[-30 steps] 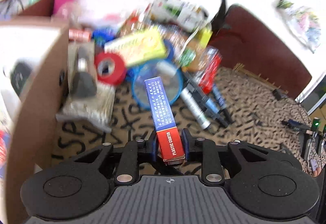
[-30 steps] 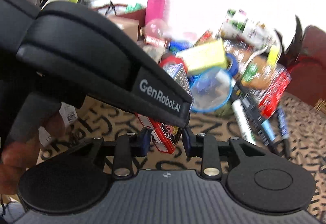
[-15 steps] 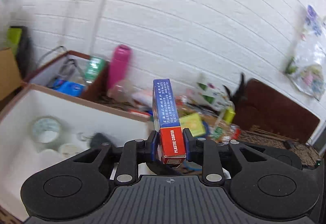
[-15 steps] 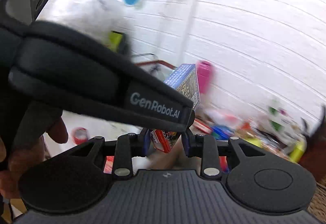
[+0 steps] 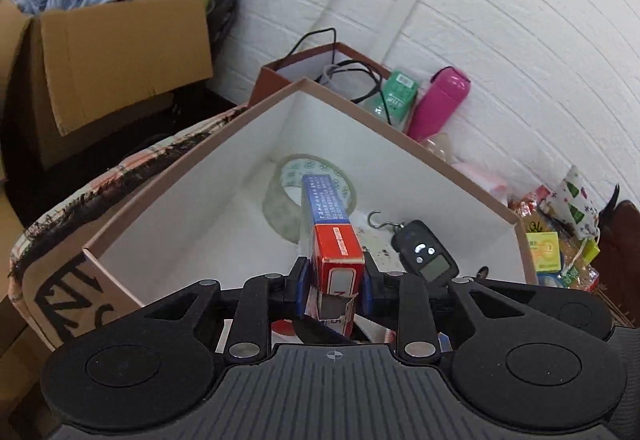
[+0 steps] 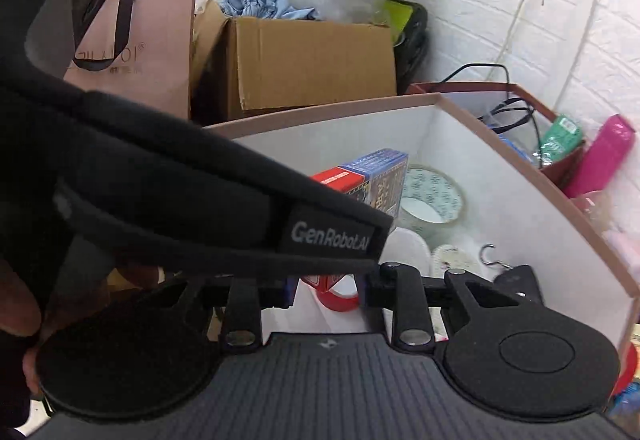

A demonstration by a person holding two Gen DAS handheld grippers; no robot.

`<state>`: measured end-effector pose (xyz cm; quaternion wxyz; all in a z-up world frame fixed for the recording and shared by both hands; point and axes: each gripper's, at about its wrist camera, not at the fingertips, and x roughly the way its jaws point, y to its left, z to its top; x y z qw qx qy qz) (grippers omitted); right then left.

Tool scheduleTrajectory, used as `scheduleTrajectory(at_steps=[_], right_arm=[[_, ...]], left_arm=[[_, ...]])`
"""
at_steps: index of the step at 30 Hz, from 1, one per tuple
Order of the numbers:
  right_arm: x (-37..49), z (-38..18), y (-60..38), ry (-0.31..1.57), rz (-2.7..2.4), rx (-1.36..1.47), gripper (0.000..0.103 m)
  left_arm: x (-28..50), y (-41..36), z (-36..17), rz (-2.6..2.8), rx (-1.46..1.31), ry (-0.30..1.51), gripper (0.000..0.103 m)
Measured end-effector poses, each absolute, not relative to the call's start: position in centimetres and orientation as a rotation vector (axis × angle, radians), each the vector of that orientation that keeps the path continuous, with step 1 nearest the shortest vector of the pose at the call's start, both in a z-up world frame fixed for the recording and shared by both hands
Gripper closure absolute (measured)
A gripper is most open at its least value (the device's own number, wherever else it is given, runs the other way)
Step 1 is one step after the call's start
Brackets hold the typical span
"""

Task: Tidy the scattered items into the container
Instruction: 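Lift the card box and carry it over the white box, left tool, then lower the card box into the white box and open the left tool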

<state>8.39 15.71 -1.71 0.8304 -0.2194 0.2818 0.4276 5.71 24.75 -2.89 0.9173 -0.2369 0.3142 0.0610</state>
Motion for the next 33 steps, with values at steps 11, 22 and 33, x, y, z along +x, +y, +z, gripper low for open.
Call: scheduleTrajectory(at_steps=[11, 22, 33], right_arm=[[10.0, -1.8, 14.1, 0.585, 0.859, -0.411, 0.024], [9.9, -1.8, 12.1, 0.565, 0.776, -0.409, 0.005], [8.3, 0.0, 7.4, 0.475, 0.678, -0.368, 0.003]], left_arm=[[5.7, 24.8, -1.6, 0.118, -0.475, 0.546, 0.0], [5.1, 24.0, -1.7, 0.137, -0.52, 0.615, 0.0], [4.6, 20.0, 0.8, 0.07, -0.51, 0.566, 0.0]])
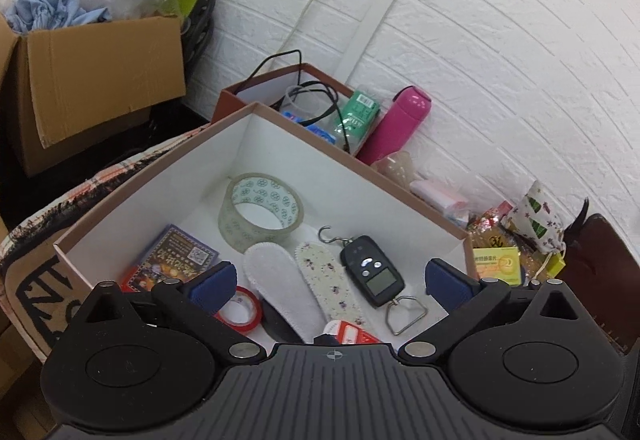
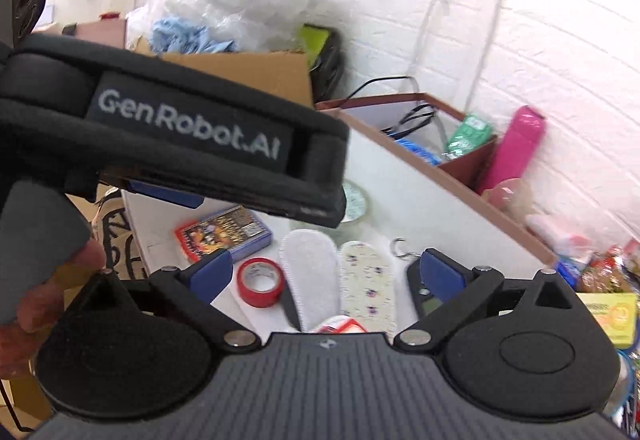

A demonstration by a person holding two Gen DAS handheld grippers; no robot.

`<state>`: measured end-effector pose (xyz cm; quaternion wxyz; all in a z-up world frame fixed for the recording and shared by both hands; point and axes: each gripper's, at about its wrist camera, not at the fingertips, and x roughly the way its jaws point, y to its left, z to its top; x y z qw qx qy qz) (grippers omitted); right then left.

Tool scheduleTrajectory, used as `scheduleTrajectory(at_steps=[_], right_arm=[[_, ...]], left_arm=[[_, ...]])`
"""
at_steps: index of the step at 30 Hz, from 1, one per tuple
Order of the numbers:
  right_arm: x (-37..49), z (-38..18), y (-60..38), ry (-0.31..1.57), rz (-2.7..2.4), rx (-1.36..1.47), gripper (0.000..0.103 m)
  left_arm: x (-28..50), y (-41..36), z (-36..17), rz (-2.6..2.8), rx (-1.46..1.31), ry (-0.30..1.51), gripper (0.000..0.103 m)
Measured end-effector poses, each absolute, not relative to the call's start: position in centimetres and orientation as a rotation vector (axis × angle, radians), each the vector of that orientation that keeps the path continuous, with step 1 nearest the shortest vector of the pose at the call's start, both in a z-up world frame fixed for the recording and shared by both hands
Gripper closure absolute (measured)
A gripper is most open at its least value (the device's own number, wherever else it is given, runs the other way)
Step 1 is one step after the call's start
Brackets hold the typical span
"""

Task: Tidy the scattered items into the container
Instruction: 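Lower the card box into the white box and open the left tool, then grasp the white marker with the left tool while the right tool grasps the black marker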

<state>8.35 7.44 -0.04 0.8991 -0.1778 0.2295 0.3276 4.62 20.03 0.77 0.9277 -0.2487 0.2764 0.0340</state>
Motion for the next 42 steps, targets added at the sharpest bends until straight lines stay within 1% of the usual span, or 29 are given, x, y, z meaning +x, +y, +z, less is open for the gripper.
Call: scheduleTrajectory(at_steps=[6, 12, 18, 23, 27, 29, 33, 42], right_arm=[[7.5, 1.9, 1.0, 0.395, 0.561, -0.26, 0.003], [7.7, 2.3, -7.0, 0.395, 0.404, -0.102, 0.001], [9.1, -1.0, -13.0, 0.464, 0.197, -0.079, 0.001], [10.1, -4.6, -16.7, 0.536, 0.104, -0.059, 0.002], [11.7, -6.8, -18.4, 0.587, 0.063, -0.075, 0.004], [12.7, -7.8, -19.1, 0.608, 0.043, -0.094, 0.006], [14.8, -8.9, -20.3, 0.643, 0.019, -0.121, 0.007], [20.3, -10.8, -21.7, 0.689, 0.019, -0.21, 0.009]], left_arm=[[4.9, 14.0, 3.1, -0.075, -0.482, 0.458, 0.0], [6.8, 6.2, 2.4, -0.236, -0.415, 0.49, 0.0], [8.4, 0.4, 0.2, -0.342, -0.368, 0.543, 0.0], [11.1, -2.7, -3.1, -0.377, -0.358, 0.625, 0.0], [13.6, -4.3, -5.8, -0.397, -0.342, 0.703, 0.006], [14.9, -4.7, -6.8, -0.409, -0.353, 0.734, 0.013], [17.0, -5.1, -8.3, -0.411, -0.372, 0.77, 0.02], [19.8, -4.8, -9.7, -0.388, -0.364, 0.792, 0.024]])
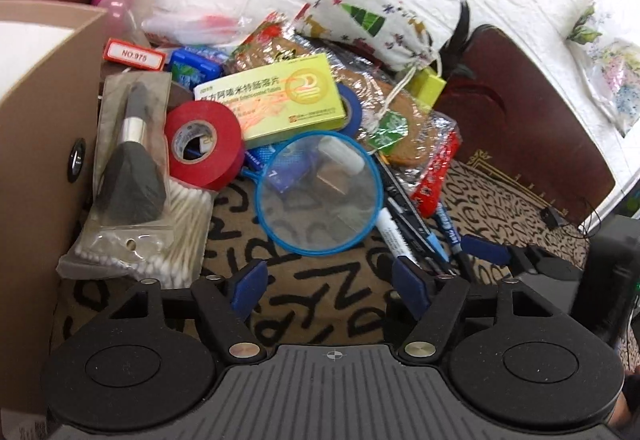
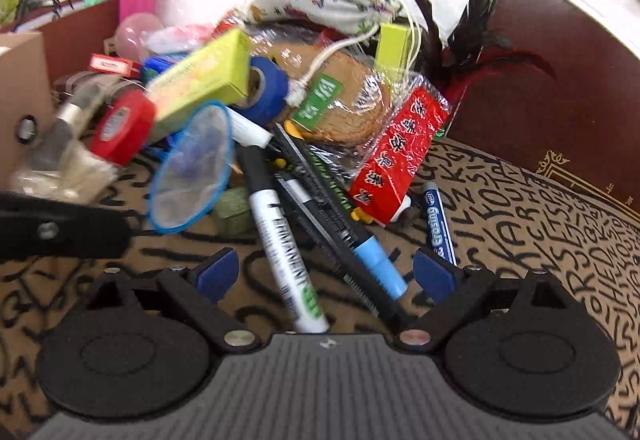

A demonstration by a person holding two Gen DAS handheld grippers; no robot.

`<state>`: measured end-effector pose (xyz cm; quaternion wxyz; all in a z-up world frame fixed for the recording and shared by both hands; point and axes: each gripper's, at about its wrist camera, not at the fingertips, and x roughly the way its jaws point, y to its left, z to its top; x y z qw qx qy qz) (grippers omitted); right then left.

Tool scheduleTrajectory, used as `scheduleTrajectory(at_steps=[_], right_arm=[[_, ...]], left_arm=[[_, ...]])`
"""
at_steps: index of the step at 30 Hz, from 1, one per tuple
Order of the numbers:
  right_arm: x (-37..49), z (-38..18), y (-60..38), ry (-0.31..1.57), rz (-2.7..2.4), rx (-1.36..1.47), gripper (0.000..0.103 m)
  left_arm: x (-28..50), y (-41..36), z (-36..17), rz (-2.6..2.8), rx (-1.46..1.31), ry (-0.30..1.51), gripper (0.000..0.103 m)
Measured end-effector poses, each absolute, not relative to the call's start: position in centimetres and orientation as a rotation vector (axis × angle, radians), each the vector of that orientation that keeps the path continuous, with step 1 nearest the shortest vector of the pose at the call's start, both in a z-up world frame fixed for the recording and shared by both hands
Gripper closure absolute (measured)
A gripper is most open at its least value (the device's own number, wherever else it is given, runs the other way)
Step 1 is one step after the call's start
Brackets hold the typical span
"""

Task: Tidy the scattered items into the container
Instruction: 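Grasp the white marker with the left tool while the right tool grasps the black marker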

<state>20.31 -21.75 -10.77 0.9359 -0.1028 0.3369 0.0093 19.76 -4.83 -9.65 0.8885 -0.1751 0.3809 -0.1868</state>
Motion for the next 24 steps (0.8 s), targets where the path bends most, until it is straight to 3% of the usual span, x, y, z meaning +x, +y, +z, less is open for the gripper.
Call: scheduleTrajectory(at_steps=[2, 8, 10, 11, 19, 24], right_arm=[[21.2, -11.5, -22.2, 0.728, 0.033, -0.191, 0.015], [19.3, -11.1, -20.9, 0.754, 0.126, -0.198, 0.018], [18.3, -10.9, -19.9, 0.787, 0.212, -0.177, 0.026], [17.9, -10.9, -19.5, 0.809, 0.26, -0.139, 0.035], [13.2, -9.9, -15.8, 0.809, 0.399, -0.132, 0.033], [11.9, -9.3, -16.8, 0.802, 0.31, -0.108, 0.033]], left_arm=[[20.0, -4.6, -9.9, -0.386, -0.364, 0.799, 0.024], [19.6, -3.9, -10.2, -0.377, -0.37, 0.812, 0.024], [19.1, -3.7, -10.3, -0.373, -0.368, 0.817, 0.024], [18.8, -3.6, -10.2, -0.375, -0.36, 0.822, 0.024], [15.9, -3.7, -9.7, -0.418, -0.304, 0.823, 0.024], [16.2, -3.8, -10.0, -0.406, -0.315, 0.845, 0.041]])
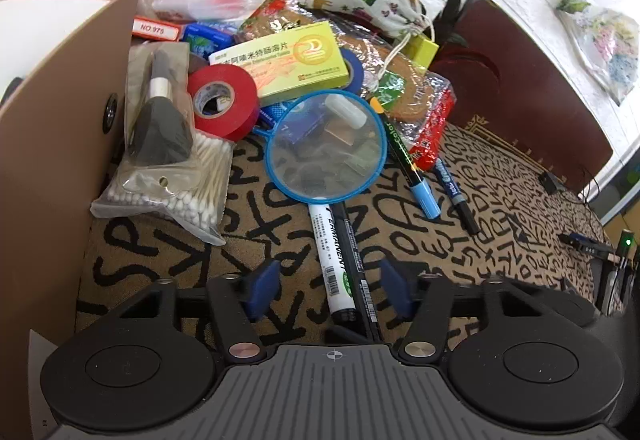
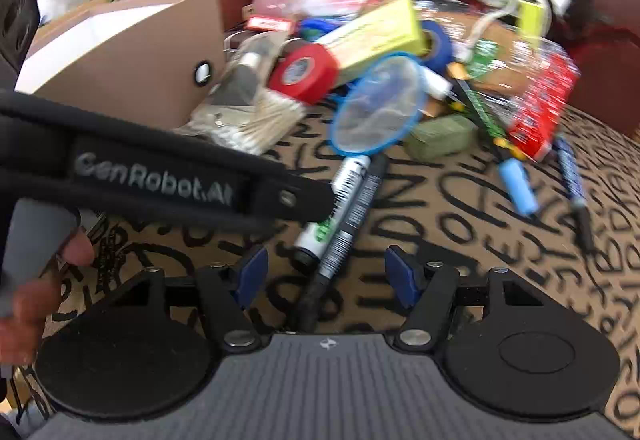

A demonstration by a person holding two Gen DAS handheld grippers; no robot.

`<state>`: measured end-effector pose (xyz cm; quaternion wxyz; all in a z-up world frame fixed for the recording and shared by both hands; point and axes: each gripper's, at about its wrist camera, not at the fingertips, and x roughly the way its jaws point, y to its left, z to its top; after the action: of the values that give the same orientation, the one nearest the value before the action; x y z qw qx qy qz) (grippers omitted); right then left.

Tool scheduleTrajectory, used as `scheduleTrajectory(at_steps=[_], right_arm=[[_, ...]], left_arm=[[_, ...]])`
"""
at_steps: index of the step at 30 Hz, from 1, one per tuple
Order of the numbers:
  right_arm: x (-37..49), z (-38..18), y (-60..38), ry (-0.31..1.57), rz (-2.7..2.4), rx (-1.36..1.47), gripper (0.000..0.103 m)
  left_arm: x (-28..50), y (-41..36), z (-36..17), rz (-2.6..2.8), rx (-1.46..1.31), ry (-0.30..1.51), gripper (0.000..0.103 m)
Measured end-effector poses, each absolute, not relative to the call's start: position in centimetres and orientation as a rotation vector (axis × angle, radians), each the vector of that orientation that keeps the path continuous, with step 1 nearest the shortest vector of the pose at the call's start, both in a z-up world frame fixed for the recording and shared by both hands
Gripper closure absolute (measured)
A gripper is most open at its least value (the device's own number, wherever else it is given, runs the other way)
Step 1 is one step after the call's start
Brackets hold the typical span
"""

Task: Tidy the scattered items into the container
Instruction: 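Grasp the white marker with the left tool while the right tool grasps the black marker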

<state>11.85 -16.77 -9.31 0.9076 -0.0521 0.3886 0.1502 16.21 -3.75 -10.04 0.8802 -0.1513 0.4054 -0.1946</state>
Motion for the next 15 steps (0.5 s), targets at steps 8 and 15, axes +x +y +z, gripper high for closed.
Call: scheduleTrajectory(at_steps=[8, 15], right_arm=[[12.3, -10.1, -17.9, 0.825, 0.207, -0.091, 0.052], [12.9, -10.3, -18.1, 0.813, 0.2, -0.082, 0.063]], left_arm=[[17.7, -4.4, -11.5, -0.369, -0.302, 0.892, 0.062], [17.9, -4.9, -10.7, -0.403, -0.312, 0.88, 0.057]])
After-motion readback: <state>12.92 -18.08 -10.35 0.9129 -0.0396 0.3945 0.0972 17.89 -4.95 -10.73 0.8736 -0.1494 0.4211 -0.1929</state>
